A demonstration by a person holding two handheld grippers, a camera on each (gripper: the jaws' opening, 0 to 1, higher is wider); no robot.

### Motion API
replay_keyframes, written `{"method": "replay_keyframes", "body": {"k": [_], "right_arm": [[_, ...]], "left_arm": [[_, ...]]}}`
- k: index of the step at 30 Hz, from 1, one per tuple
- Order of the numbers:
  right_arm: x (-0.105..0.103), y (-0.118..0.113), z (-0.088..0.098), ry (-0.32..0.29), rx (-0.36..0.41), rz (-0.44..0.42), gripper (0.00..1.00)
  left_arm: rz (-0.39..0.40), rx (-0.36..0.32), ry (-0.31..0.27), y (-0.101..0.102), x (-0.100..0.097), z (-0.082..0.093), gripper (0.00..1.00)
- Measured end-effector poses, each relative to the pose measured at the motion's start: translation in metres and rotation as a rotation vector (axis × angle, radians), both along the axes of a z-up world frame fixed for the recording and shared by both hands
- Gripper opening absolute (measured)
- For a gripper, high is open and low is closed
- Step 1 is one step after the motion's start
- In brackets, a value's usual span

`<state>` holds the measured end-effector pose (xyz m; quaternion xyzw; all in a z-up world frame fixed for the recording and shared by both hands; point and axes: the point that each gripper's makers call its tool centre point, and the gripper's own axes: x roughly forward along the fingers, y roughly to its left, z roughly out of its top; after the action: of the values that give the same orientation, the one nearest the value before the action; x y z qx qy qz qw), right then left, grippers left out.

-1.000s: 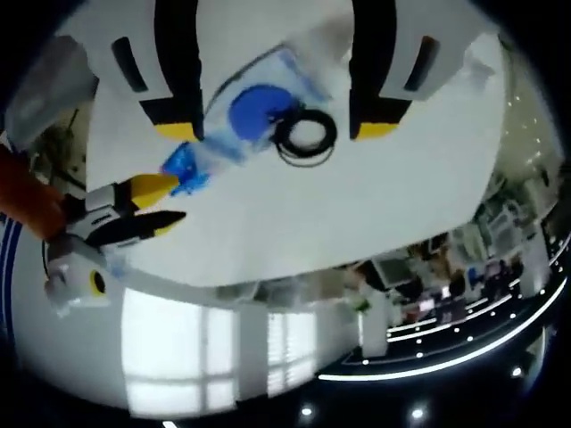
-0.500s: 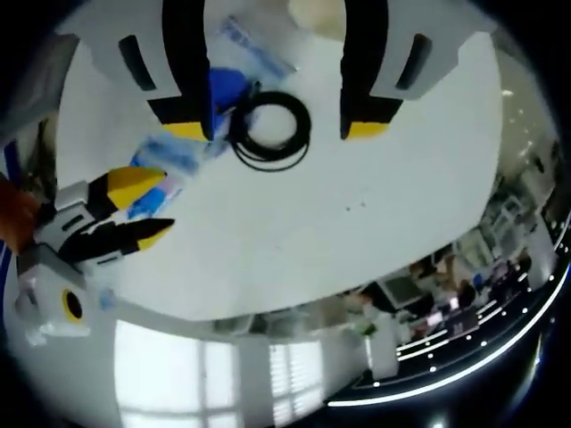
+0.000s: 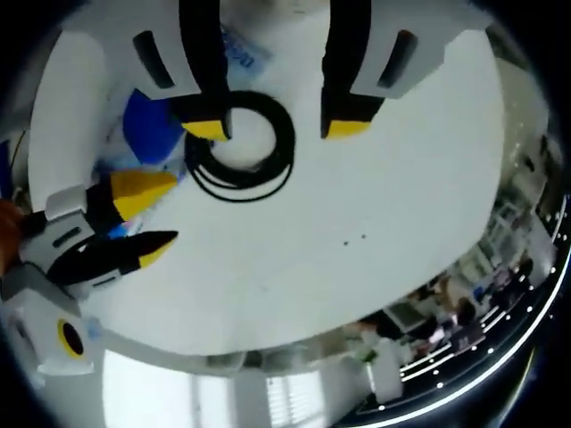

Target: Arrange the tabletop items into an orderly group along one side of the table until the central work area is clear of visible clutter.

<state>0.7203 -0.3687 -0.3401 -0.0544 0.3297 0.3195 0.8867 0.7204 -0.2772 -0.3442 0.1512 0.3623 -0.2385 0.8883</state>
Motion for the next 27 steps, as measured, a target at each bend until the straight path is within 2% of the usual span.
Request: {"method": "replay_keyframes", "body": {"k": [3, 8, 19, 23, 27], "right_arm": [[0.004, 0.008, -0.009, 0.02, 0.001, 0.003, 0.38], [0.007, 0.013, -0.026, 0.066, 0.0, -0.007, 0.34], [0.009, 0.017, -0.041, 0.117, 0.004, -0.03, 0.28], [0.01, 0.018, -0.045, 0.128, -0.004, -0.032, 0.26], [0.011, 0.021, -0.049, 0.142, -0.001, -0.04, 0.24]], "left_arm": [[0.001, -0.008, 0.01, -0.003, 0.003, -0.006, 0.33], [-0.012, 0.035, 0.003, -0.004, 0.008, -0.013, 0.27], [-0.015, 0.062, 0.009, -0.006, 0.016, -0.026, 0.14], [-0.024, 0.098, 0.02, -0.003, 0.016, -0.034, 0.11], [-0.026, 0.097, 0.019, -0.004, 0.018, -0.035, 0.08]]}}
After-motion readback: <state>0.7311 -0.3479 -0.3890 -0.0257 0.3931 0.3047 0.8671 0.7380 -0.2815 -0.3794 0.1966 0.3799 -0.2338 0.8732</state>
